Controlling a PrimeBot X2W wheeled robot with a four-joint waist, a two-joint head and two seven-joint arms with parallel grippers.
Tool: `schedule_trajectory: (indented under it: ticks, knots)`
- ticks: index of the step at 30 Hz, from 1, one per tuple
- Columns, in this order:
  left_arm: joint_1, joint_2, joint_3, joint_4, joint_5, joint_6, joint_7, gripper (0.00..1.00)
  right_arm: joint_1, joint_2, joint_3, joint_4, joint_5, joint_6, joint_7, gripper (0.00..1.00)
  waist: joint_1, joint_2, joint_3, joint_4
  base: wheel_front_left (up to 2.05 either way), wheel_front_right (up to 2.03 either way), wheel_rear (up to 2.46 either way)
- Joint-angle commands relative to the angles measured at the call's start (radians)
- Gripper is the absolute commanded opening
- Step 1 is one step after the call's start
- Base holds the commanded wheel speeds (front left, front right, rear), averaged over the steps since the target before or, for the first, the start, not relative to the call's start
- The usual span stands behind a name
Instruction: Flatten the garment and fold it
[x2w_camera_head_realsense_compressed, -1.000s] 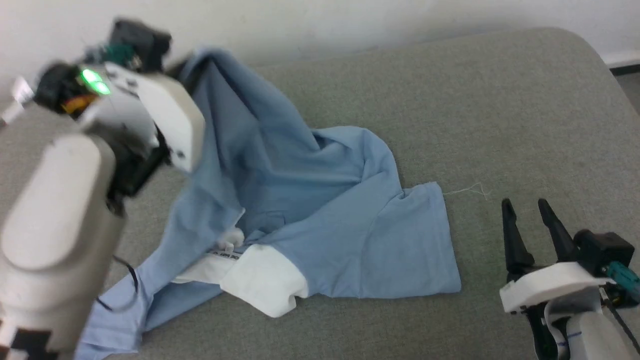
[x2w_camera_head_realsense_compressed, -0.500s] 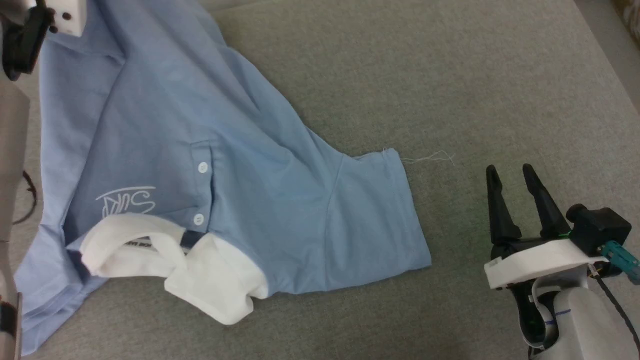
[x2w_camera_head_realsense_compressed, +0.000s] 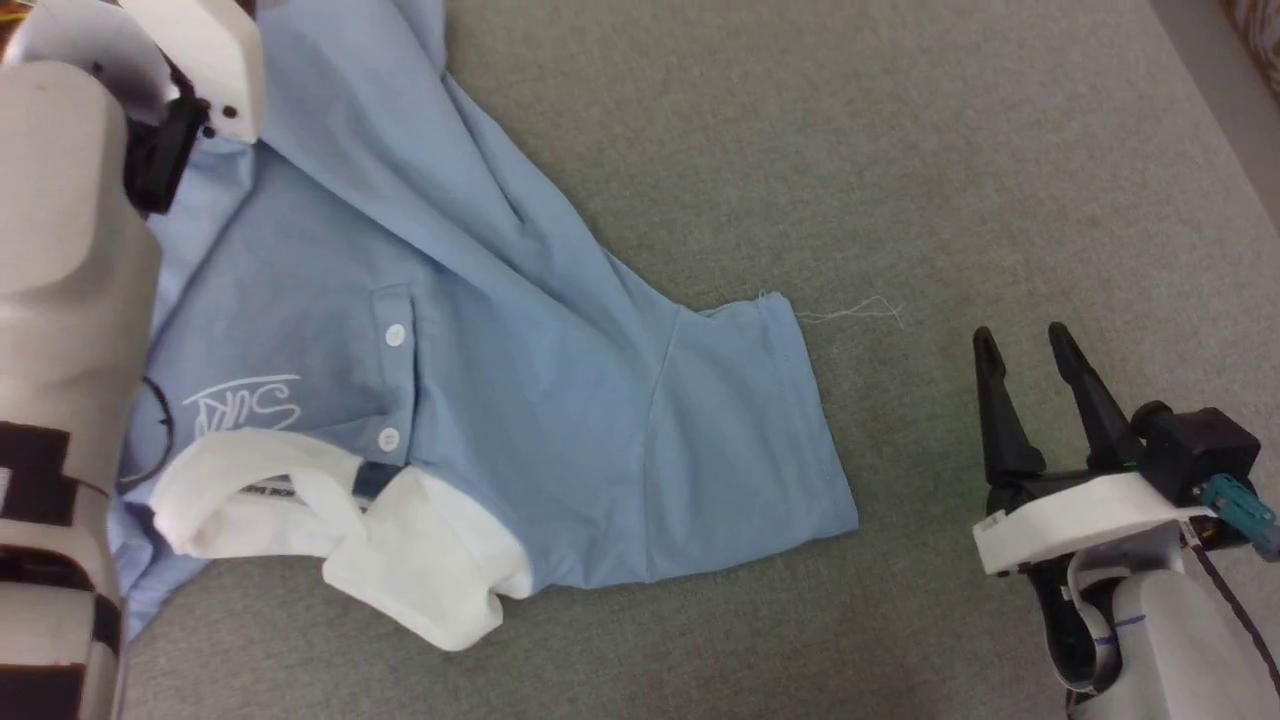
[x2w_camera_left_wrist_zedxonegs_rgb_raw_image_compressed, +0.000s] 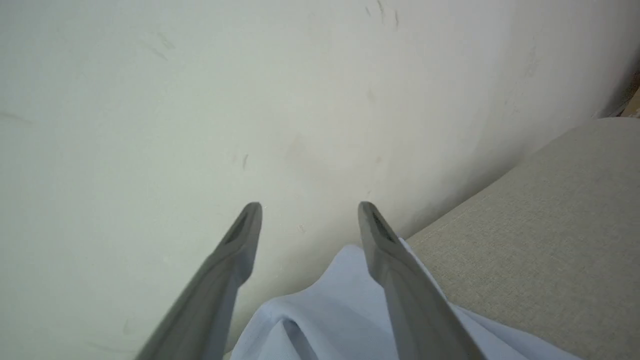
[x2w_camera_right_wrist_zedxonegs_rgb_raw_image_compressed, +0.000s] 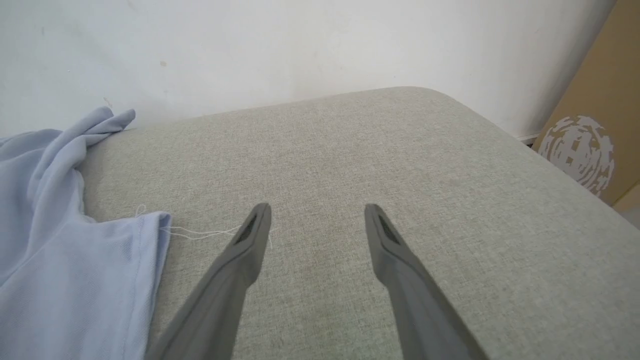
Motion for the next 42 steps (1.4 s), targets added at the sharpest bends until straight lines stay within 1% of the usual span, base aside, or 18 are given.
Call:
schedule_trajectory:
  ticks: [1,4,7,10,13,17,23,25,27,30,32,36,37,40,42]
  knots:
    - [0.024,-0.01,0.005,0.002,-0.015,-0.002,-0.034,1.0,0.009,0.002,-0.01,-0.006,-0.012,-0.001,0.008,1.0,-0.0001,0.0,-0.092,0.072,0.0,0.0,0.0]
    - [0.067,-0.027,0.022,-0.008,-0.048,-0.004,-0.098,1.0,0.031,0.002,-0.03,-0.02,-0.032,-0.001,0.034,1.0,-0.0001,0.0,-0.146,0.108,0.0,0.0,0.0]
    - [0.13,-0.04,0.046,-0.03,-0.093,-0.005,-0.136,1.0,0.058,0.002,-0.057,-0.038,-0.051,-0.001,0.062,1.0,-0.0001,0.0,-0.197,0.151,0.0,0.0,0.0]
    - [0.216,-0.029,0.065,-0.075,-0.123,-0.002,-0.166,1.0,0.086,0.002,-0.072,-0.059,-0.061,-0.001,0.089,1.0,-0.0001,0.0,-0.243,0.191,0.0,0.0,0.0]
    - [0.321,-0.016,0.093,-0.157,-0.156,0.017,-0.186,1.0,0.114,0.002,-0.086,-0.086,-0.057,-0.001,0.111,1.0,-0.0001,0.0,-0.278,0.232,0.0,0.0,0.0]
    - [0.496,0.006,0.128,-0.315,-0.191,0.06,-0.2,1.0,0.146,0.002,-0.102,-0.118,-0.062,-0.001,0.138,1.0,-0.0001,0.0,-0.307,0.279,0.0,0.0,0.0]
    - [0.802,0.025,0.173,-0.608,-0.22,0.159,-0.212,1.0,0.188,0.002,-0.118,-0.142,-0.061,-0.001,0.161,1.0,-0.0001,0.0,-0.339,0.329,0.0,0.0,0.0]
    - [0.901,0.019,0.185,-0.698,-0.226,0.191,-0.218,1.0,0.205,0.002,-0.125,-0.144,-0.06,-0.001,0.166,1.0,-0.0001,0.0,-0.352,0.345,0.0,0.0,0.0]
    - [0.993,-0.005,0.191,-0.78,-0.247,0.201,-0.223,1.0,0.224,0.002,-0.135,-0.142,-0.061,-0.001,0.174,1.0,-0.0001,0.0,-0.368,0.363,0.0,0.0,0.0]
    - [1.108,-0.015,0.187,-0.861,-0.243,0.211,-0.228,1.0,0.248,0.002,-0.114,-0.142,-0.071,-0.001,0.2,1.0,-0.0001,0.0,-0.378,0.381,0.0,0.0,0.0]
    - [1.162,-0.02,0.181,-0.897,-0.221,0.217,-0.23,1.0,0.261,-0.004,-0.101,-0.145,-0.079,-0.001,0.221,1.0,-0.0001,0.0,-0.381,0.39,0.0,0.0,0.0]
    - [1.227,-0.034,0.176,-0.938,-0.139,0.235,-0.232,1.0,0.271,-0.028,-0.086,-0.147,-0.077,-0.001,0.293,1.0,-0.0001,0.0,-0.376,0.403,0.0,0.0,0.0]
    - [1.227,-0.034,0.176,-0.938,-0.139,0.235,-0.232,1.0,0.271,-0.028,-0.086,-0.147,-0.077,-0.001,0.293,1.0,-0.0001,0.0,-0.376,0.403,0.0,0.0,0.0]
    - [1.253,-0.063,0.174,-0.969,-0.077,0.24,-0.233,1.0,0.272,-0.062,-0.059,-0.144,-0.07,-0.001,0.385,1.0,-0.0001,0.0,-0.368,0.416,0.0,0.0,0.0]
    - [1.267,-0.083,0.171,-0.982,-0.036,0.243,-0.233,1.0,0.271,-0.073,-0.07,-0.14,-0.05,-0.001,0.461,1.0,-0.0001,0.0,-0.364,0.428,0.0,0.0,0.0]
